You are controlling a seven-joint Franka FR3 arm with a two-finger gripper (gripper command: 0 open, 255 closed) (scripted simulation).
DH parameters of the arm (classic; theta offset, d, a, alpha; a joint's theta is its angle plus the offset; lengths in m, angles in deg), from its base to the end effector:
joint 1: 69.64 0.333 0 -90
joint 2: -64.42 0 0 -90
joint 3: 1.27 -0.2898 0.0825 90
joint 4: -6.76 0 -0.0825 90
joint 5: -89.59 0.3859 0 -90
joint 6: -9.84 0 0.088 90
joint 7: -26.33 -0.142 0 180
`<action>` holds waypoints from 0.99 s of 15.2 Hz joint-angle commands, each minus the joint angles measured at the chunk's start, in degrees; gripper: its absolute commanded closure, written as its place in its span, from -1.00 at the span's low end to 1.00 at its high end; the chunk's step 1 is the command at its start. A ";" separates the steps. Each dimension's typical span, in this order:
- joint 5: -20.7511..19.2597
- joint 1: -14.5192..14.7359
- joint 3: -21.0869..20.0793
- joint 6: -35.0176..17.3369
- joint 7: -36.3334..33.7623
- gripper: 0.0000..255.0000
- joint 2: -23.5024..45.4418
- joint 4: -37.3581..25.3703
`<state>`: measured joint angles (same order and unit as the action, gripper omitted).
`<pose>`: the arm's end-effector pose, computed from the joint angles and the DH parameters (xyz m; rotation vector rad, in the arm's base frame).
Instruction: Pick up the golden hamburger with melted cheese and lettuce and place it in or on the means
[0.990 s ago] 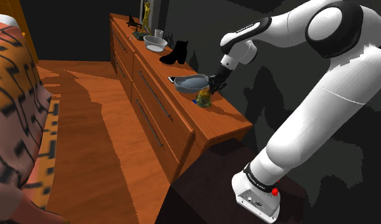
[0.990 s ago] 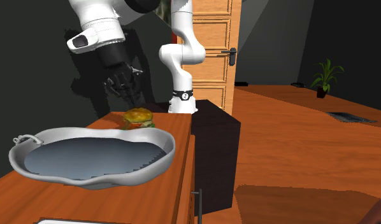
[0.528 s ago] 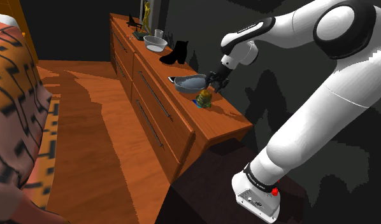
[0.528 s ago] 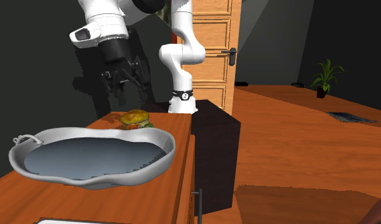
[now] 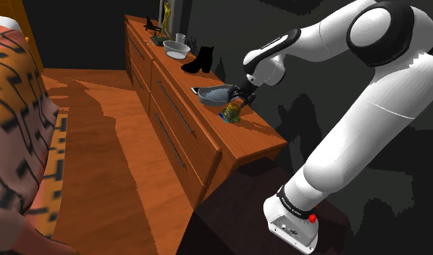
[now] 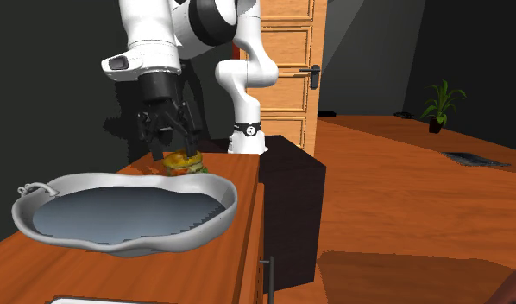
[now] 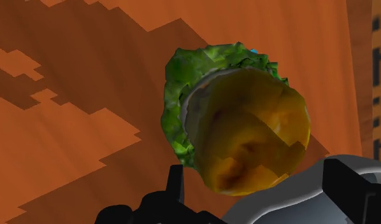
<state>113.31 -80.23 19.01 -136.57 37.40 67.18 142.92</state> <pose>0.4455 -0.2652 0.2543 -2.7882 0.9785 -0.3104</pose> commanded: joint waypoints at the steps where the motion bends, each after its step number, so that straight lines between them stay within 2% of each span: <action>1: 1.20 0.09 -0.24 -0.97 0.80 -1.00 1.07 0.00; 8: 1.20 0.08 -0.25 -0.97 0.79 -1.00 1.07 0.00; 9: 1.20 0.08 -0.25 -0.97 0.79 1.00 1.06 0.00; 15: 1.28 0.06 -0.25 -1.03 0.89 1.00 1.12 0.02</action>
<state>114.59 -80.17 18.77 -137.65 38.27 68.18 142.87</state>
